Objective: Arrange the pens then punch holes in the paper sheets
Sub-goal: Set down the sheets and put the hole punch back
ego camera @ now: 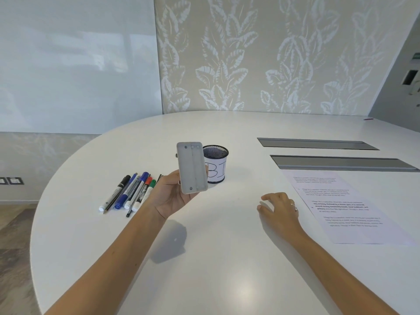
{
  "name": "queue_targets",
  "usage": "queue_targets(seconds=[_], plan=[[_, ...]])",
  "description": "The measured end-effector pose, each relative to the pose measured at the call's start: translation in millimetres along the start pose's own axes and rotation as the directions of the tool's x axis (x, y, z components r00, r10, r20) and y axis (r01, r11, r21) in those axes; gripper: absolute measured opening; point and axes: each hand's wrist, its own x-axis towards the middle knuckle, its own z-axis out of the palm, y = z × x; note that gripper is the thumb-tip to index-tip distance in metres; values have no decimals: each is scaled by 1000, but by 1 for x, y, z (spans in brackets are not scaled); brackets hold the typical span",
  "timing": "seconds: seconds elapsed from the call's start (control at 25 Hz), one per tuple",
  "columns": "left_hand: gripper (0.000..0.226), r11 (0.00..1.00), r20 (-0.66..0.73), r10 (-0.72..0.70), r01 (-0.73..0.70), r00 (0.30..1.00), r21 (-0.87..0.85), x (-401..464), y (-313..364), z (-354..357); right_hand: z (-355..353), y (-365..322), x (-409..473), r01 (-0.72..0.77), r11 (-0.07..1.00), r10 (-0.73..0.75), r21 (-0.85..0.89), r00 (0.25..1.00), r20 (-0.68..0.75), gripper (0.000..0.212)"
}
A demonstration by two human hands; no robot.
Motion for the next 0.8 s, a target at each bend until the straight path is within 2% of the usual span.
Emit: queue_targets(seconds=[0.16,0.24,0.32,0.4,0.48,0.56,0.64,0.68,0.8], plan=[[54,994,90,6,4,996,-108,2,-1,-3,0,-1,-2,4,1000,-4,-22,1000,6,25],[52,995,112,22,-11,993,-100,0,0,-5,-1,-2,-2,7,999,-7,-35,1000,6,25],[52,996,88,32,-24,996,-87,-1,1,-9,-1,-2,-2,9,999,-8,-45,1000,9,24],[42,996,43,30,-27,999,-86,-4,3,-13,-2,-2,-3,16,999,-16,-52,1000,8,24],[30,999,-4,38,-38,999,-19,-7,6,-15,-2,-2,-3,30,998,-30,-54,1000,10,23],[29,985,-76,60,-46,995,168,-8,13,-18,-1,-1,-3,43,998,-42,-54,999,15,22],[22,909,-214,113,-14,970,416,-8,19,-18,-1,-1,-3,52,997,-51,-60,999,17,21],[17,837,-295,161,29,942,547,-8,21,-19,-1,-1,-3,55,996,-54,-64,998,18,21],[21,520,-444,357,219,822,825,-7,21,-24,-1,-2,-3,60,996,-58,-64,998,28,20]])
